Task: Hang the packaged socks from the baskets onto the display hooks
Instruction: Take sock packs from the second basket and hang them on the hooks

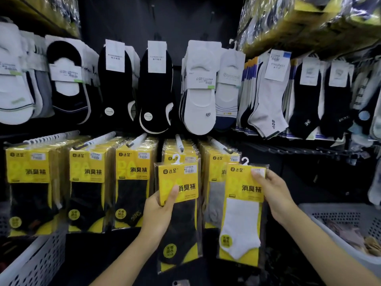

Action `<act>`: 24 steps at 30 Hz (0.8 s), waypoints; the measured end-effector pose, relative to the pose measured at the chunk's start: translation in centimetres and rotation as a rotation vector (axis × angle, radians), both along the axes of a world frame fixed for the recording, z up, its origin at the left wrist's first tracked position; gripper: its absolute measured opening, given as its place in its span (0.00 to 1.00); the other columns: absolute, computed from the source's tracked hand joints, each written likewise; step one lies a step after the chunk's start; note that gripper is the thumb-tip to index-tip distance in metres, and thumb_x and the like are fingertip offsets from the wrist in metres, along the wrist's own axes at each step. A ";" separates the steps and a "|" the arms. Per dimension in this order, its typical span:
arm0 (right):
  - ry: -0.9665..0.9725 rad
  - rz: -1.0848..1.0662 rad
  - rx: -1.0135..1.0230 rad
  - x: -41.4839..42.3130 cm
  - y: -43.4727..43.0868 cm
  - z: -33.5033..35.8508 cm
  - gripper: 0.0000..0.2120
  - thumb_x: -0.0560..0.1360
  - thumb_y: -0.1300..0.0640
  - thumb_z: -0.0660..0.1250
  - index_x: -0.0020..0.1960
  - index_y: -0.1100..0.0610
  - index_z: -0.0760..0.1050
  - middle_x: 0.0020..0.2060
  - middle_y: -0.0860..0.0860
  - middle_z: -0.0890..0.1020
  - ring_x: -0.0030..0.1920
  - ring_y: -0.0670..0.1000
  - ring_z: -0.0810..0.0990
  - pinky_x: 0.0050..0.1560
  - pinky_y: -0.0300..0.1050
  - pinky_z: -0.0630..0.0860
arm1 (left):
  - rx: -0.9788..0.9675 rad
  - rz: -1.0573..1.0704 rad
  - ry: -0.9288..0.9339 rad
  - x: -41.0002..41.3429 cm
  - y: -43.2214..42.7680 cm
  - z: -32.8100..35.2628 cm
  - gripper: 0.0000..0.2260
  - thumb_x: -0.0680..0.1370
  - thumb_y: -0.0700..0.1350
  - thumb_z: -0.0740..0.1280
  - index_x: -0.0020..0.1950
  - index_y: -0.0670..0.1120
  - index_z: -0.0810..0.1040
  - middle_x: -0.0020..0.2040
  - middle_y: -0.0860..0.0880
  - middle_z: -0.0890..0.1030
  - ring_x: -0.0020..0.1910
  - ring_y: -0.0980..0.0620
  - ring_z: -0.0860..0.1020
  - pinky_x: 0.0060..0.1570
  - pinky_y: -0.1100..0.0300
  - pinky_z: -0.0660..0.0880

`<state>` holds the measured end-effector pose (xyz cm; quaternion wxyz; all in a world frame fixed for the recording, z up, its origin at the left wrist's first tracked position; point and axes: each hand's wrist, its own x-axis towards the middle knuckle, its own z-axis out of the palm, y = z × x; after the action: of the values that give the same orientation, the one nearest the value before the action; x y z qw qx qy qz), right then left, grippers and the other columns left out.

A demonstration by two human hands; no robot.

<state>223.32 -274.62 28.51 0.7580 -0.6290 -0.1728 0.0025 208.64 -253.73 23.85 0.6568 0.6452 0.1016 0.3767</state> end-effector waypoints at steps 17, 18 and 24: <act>-0.040 -0.421 -0.227 5.7 5.3 -0.8 0.16 0.70 0.55 0.75 0.52 0.58 0.73 0.49 0.54 0.79 0.46 0.51 0.78 0.44 0.42 0.73 | 0.048 -0.002 0.050 4.0 -0.9 0.4 0.08 0.73 0.57 0.66 0.46 0.56 0.80 0.41 0.63 0.84 0.44 0.66 0.81 0.38 0.73 0.75; -0.039 -0.468 -0.224 5.4 5.0 -1.2 0.16 0.70 0.55 0.75 0.53 0.58 0.73 0.51 0.55 0.78 0.47 0.51 0.77 0.45 0.42 0.71 | 0.055 0.000 0.053 4.2 -1.1 0.5 0.08 0.73 0.58 0.66 0.47 0.56 0.80 0.42 0.63 0.84 0.44 0.66 0.81 0.40 0.72 0.75; -0.042 0.003 0.004 1.0 4.1 -1.4 0.14 0.79 0.47 0.60 0.49 0.56 0.78 0.45 0.53 0.84 0.45 0.49 0.83 0.42 0.38 0.79 | 0.111 -0.074 0.062 6.1 -3.8 0.1 0.05 0.76 0.54 0.66 0.45 0.56 0.80 0.41 0.57 0.85 0.42 0.66 0.81 0.37 0.75 0.73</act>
<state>224.30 -270.49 27.08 0.7554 -0.6271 -0.1899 -0.0099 214.74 -257.54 24.00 0.6299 0.6954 0.0769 0.3373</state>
